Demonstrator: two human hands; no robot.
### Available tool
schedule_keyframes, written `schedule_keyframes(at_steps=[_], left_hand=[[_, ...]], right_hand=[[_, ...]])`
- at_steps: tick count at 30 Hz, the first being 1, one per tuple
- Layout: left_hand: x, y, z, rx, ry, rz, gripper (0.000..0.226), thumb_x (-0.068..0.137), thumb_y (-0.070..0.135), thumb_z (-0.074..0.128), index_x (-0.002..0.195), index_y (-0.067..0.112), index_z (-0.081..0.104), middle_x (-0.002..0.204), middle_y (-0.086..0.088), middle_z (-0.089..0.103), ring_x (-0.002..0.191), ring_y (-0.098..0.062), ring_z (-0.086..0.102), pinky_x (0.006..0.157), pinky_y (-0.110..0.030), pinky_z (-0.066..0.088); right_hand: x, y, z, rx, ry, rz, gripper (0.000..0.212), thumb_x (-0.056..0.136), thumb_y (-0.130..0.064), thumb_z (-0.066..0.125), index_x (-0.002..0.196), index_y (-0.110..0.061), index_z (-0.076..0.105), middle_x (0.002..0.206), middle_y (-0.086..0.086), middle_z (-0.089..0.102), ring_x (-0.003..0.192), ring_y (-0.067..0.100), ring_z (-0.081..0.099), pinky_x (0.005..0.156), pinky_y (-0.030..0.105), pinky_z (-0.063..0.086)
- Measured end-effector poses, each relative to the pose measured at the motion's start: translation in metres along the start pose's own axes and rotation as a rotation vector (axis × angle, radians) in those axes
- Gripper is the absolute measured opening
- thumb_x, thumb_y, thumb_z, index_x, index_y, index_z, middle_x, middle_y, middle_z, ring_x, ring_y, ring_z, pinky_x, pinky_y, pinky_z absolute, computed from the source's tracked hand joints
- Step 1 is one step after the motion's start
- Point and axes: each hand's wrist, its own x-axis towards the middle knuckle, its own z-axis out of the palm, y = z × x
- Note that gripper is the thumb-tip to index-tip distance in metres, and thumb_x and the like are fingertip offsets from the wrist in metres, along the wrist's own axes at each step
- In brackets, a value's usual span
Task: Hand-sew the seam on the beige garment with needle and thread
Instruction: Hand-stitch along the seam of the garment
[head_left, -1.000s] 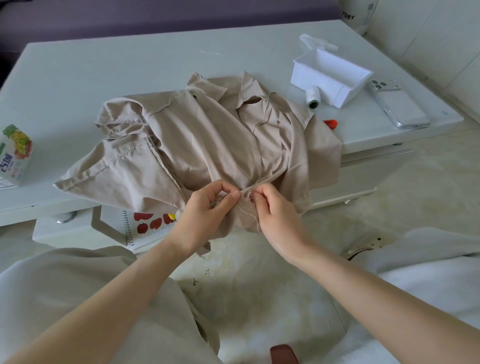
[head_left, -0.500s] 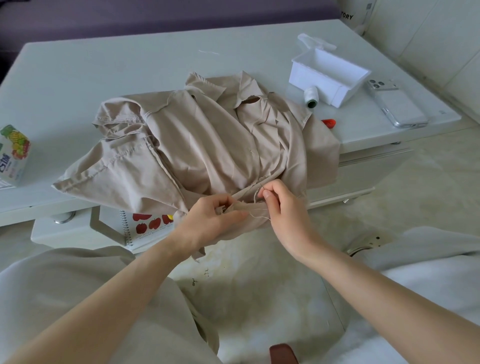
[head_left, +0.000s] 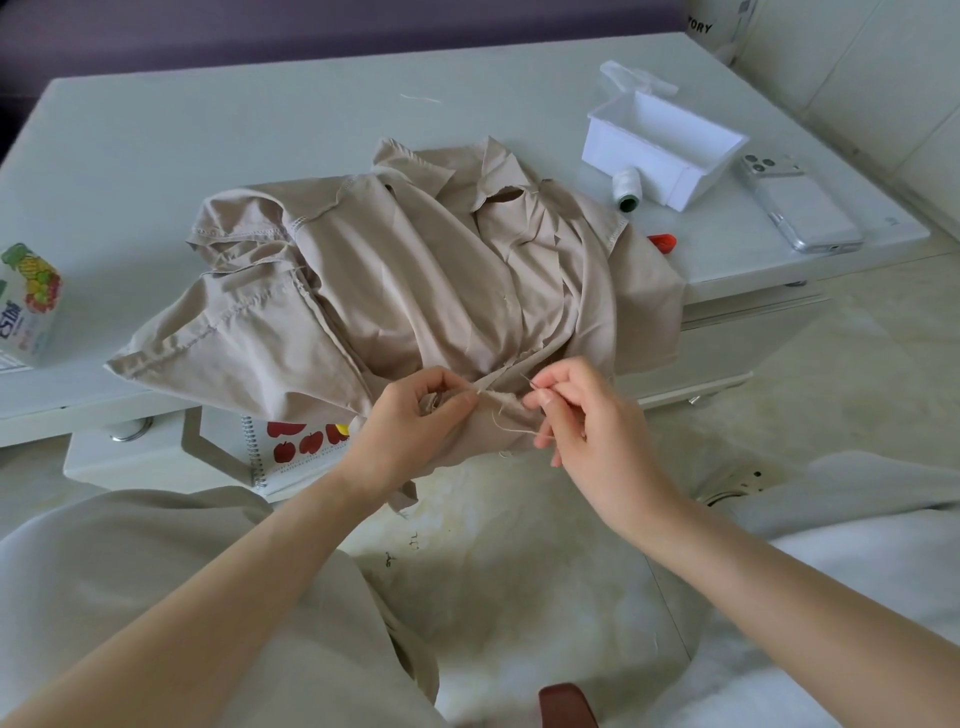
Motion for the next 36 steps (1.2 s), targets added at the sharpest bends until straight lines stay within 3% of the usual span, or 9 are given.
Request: schedule_keyframes(at_steps=[2,5,9,13,19,25,30,36], left_hand=[[0.001,0.000,0.000,0.000,0.019,0.013,0.012,0.093,0.021,0.059,0.086,0.016,0.067,0.076,0.005,0.064,0.063,-0.002,0.054,0.058,-0.013,0.045],[0.001,0.000,0.000,0.020,0.032,0.024,0.012,0.093,0.021,0.058,0.088,0.015,0.067,0.078,0.005,0.064,0.067,-0.004,0.055,0.061,-0.014,0.044],[0.000,0.000,0.001,0.005,0.049,0.022,0.012,0.093,0.020,0.058,0.087,0.016,0.067,0.077,0.003,0.064,0.067,-0.007,0.054,0.062,-0.016,0.045],[-0.001,-0.002,0.001,0.000,0.048,0.025,0.012,0.093,0.022,0.058,0.087,0.015,0.067,0.082,-0.004,0.067,0.069,-0.009,0.056,0.064,-0.021,0.046],[0.000,-0.004,0.000,0.041,0.047,0.047,0.011,0.093,0.022,0.058,0.088,0.016,0.067,0.082,-0.003,0.068,0.064,-0.006,0.054,0.061,-0.018,0.045],[0.000,-0.004,0.000,0.038,0.040,0.060,0.011,0.093,0.023,0.059,0.086,0.018,0.067,0.079,-0.004,0.067,0.058,-0.003,0.052,0.055,-0.015,0.043],[-0.001,-0.003,0.000,0.045,0.025,0.104,0.011,0.092,0.022,0.060,0.083,0.020,0.066,0.075,-0.006,0.066,0.057,-0.008,0.051,0.053,-0.018,0.042],[-0.009,0.001,0.003,0.052,-0.002,0.167,0.008,0.091,0.017,0.062,0.085,0.016,0.068,0.070,0.006,0.064,0.057,0.002,0.052,0.057,-0.008,0.040]], right_hand=[[-0.005,0.002,-0.002,-0.015,-0.003,-0.036,0.027,0.095,-0.005,0.049,0.087,-0.029,0.045,0.078,-0.013,0.063,0.057,0.005,0.060,0.050,0.009,0.041],[-0.009,0.001,-0.002,-0.034,0.009,-0.133,0.012,0.095,-0.015,0.050,0.088,-0.025,0.047,0.066,-0.015,0.057,0.054,0.003,0.057,0.050,0.009,0.039],[-0.008,-0.001,0.004,-0.102,0.010,-0.182,0.008,0.092,-0.025,0.050,0.086,-0.021,0.052,0.055,-0.015,0.047,0.049,0.007,0.046,0.048,0.032,0.040],[-0.005,0.000,0.009,-0.143,-0.068,-0.052,0.013,0.091,-0.016,0.057,0.080,-0.021,0.052,0.054,-0.023,0.050,0.049,0.005,0.045,0.050,0.031,0.039],[-0.005,-0.003,0.012,-0.206,-0.112,-0.032,0.020,0.091,-0.013,0.057,0.078,-0.024,0.045,0.057,-0.032,0.051,0.051,0.001,0.048,0.050,0.025,0.034],[-0.005,-0.004,0.008,-0.233,-0.129,-0.014,0.021,0.089,-0.012,0.056,0.076,-0.023,0.044,0.057,-0.030,0.051,0.050,0.004,0.047,0.050,0.027,0.034],[-0.003,-0.008,0.010,-0.262,-0.153,0.001,0.020,0.089,-0.013,0.056,0.076,-0.023,0.043,0.046,-0.011,0.042,0.046,0.006,0.041,0.052,0.031,0.037],[0.002,-0.014,0.020,-0.274,-0.140,0.010,0.019,0.089,-0.013,0.054,0.078,-0.020,0.041,0.055,-0.009,0.047,0.053,0.016,0.041,0.055,0.032,0.038]])
